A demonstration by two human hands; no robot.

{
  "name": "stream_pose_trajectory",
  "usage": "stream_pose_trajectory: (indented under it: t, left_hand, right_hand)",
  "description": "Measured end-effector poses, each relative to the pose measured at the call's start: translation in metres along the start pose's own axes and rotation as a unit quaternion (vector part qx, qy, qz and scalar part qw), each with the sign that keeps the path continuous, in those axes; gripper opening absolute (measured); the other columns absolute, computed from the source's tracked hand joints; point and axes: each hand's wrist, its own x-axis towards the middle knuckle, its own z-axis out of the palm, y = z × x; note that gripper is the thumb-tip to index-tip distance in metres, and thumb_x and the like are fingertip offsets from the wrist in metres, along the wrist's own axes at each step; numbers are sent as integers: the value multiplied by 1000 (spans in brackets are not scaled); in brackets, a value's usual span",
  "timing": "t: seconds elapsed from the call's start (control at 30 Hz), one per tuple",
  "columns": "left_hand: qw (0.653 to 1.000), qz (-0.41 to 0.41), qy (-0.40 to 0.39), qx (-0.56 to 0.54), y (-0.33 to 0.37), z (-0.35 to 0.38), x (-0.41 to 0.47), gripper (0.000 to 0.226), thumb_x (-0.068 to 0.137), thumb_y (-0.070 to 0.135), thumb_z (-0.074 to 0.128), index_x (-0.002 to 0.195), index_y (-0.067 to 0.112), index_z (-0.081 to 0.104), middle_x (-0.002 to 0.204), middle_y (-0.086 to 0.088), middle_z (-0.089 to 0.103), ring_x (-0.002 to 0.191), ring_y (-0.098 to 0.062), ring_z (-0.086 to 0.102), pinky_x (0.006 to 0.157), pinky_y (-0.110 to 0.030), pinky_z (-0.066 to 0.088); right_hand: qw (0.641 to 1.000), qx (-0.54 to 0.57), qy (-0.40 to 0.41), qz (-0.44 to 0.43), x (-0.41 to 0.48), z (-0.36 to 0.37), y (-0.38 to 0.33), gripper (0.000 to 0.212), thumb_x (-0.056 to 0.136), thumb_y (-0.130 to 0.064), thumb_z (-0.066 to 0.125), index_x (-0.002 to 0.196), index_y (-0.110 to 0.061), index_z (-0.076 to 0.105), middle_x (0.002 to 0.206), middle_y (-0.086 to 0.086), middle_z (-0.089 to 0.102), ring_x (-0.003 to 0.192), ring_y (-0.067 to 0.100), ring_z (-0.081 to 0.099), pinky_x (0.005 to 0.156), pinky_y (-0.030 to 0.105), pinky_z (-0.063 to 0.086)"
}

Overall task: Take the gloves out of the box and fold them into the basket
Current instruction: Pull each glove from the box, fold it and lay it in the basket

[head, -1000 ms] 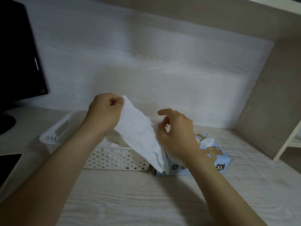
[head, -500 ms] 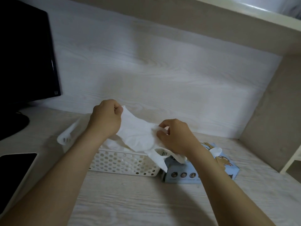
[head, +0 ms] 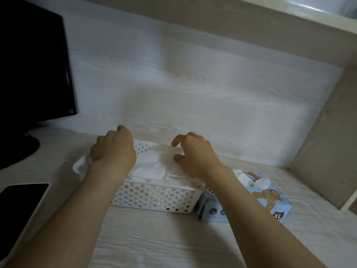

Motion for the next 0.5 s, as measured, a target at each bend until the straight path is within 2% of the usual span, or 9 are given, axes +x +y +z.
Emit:
stream_pose_trajectory:
  t: [0.07, 0.13, 0.2, 0.27, 0.33, 0.4, 0.5]
  left_hand:
    - [997, 54, 28, 42, 1, 2, 1, 32, 93, 6, 57, 124, 12, 49, 130, -17, 49, 122, -39, 46, 89, -44, 45]
    - [993, 116, 28, 6, 3, 4, 2, 23, 97, 14, 60, 118, 20, 55, 129, -13, 50, 121, -36, 47, 96, -44, 47]
    - [986, 142, -43, -83, 6, 3, -1, 16, 100, 28, 63, 115, 26, 62, 128, -5, 56, 118, -30, 54, 98, -40, 48]
    - [969, 150, -158, -113, 11, 0, -7, 23, 101, 38, 64, 120, 27, 65, 123, 4, 61, 111, -21, 60, 92, -33, 48]
    - [959, 165, -216, -84, 15, -2, -10, 31, 100, 43, 64, 124, 24, 68, 124, 4, 65, 110, -18, 62, 92, -31, 48]
    - [959, 173, -216, -56, 16, -1, -11, 37, 99, 46, 63, 130, 25, 67, 131, 3, 65, 116, -18, 61, 99, -32, 48]
    - [964, 168, -198, -49, 15, 2, -11, 46, 97, 50, 64, 135, 25, 65, 137, 2, 62, 122, -20, 59, 105, -35, 46]
  right_hand:
    - [1000, -6, -13, -13, -4, -8, -1, 41, 102, -28, 67, 142, -29, 60, 139, 7, 54, 131, 33, 49, 108, 45, 42]
    - [998, 17, -57, -23, -9, -19, 0, 45, 103, -36, 65, 147, -31, 56, 144, 7, 48, 136, 32, 43, 111, 46, 42]
    - [989, 38, -140, -28, -15, -29, 1, 59, 99, -49, 68, 152, -33, 50, 147, 4, 46, 136, 27, 47, 112, 46, 45]
    - [980, 37, -193, -25, -18, -34, 1, 70, 92, -54, 75, 154, -34, 47, 147, 1, 49, 126, 20, 54, 109, 42, 48]
    - [983, 23, -180, -33, -19, -32, 0, 71, 89, -50, 79, 151, -30, 52, 144, 1, 52, 122, 17, 54, 106, 36, 48]
    - [987, 11, -159, -37, -21, -26, -1, 67, 89, -46, 81, 148, -25, 56, 141, 2, 55, 126, 19, 55, 101, 31, 48]
    - [986, 23, -159, -37, -24, -15, -2, 56, 89, -41, 81, 139, -23, 65, 131, 1, 63, 109, 19, 64, 91, 29, 54]
